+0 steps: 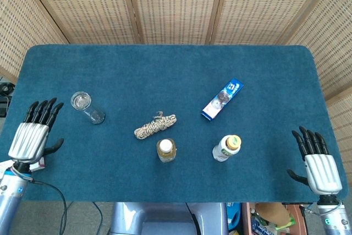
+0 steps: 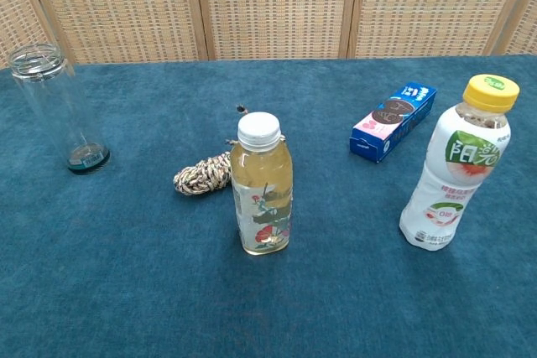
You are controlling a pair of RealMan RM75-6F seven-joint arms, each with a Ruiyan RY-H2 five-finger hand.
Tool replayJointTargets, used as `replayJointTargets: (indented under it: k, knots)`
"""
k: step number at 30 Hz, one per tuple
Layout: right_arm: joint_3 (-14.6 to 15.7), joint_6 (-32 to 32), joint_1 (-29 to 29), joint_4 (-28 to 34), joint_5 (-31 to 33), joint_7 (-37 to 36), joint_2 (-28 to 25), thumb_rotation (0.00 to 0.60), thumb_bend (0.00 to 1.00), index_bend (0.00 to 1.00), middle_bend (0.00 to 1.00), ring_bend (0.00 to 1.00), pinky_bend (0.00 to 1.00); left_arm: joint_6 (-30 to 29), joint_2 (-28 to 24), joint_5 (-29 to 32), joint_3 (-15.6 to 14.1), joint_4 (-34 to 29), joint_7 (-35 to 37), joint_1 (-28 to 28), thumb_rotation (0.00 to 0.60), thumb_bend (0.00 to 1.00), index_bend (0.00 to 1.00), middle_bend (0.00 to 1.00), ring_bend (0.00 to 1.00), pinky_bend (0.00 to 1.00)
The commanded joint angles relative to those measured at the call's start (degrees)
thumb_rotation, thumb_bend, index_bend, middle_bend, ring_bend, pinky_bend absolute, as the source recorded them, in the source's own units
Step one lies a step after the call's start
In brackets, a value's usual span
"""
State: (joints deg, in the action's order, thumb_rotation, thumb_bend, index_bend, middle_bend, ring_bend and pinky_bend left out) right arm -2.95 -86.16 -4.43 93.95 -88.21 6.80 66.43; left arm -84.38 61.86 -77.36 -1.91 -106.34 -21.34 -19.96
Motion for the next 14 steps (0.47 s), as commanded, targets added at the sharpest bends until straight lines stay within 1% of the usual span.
replayJointTargets:
  k: [1,7,9,14]
  knots:
    - [0.0,-0.4,0.0,-0.1,-0.4,0.1,0.2,0.600,0.02,0.00,0.00,0.00,0.03,-3.5,3.6,-3.6,-3.5,3.4,-1.7,4.5,0.600,0.29,0.00,0.00,0.00,0.00]
    - [-0.1,-0.4,0.0,-0.3,-0.5,0.6,0.6,0.600,0.02,0.00,0.00,0.00,0.03,-5.7,6.6,-6.2,-5.5,7.1,-3.2,8.4,0.600,0.29,0.00,0.00,0.00,0.00]
    - [-0.1,-0.5,0.0,-0.4,-0.5,0.6,0.6,0.600,0.02,0.00,0.00,0.00,0.03,-5.9,6.7,-6.7,-5.9,8.2,-4.0,9.4,0.600,0.29,0.00,0.00,0.00,0.00]
    - [-0.1,-0.3,0.0,-0.7,-0.5,0.4,0.7,0.600,0.02,0.00,0.00,0.00,0.03,-6.7,6.3,-7.6,-5.2,8.6,-3.4,10.7,0.600,0.29,0.00,0.00,0.00,0.00]
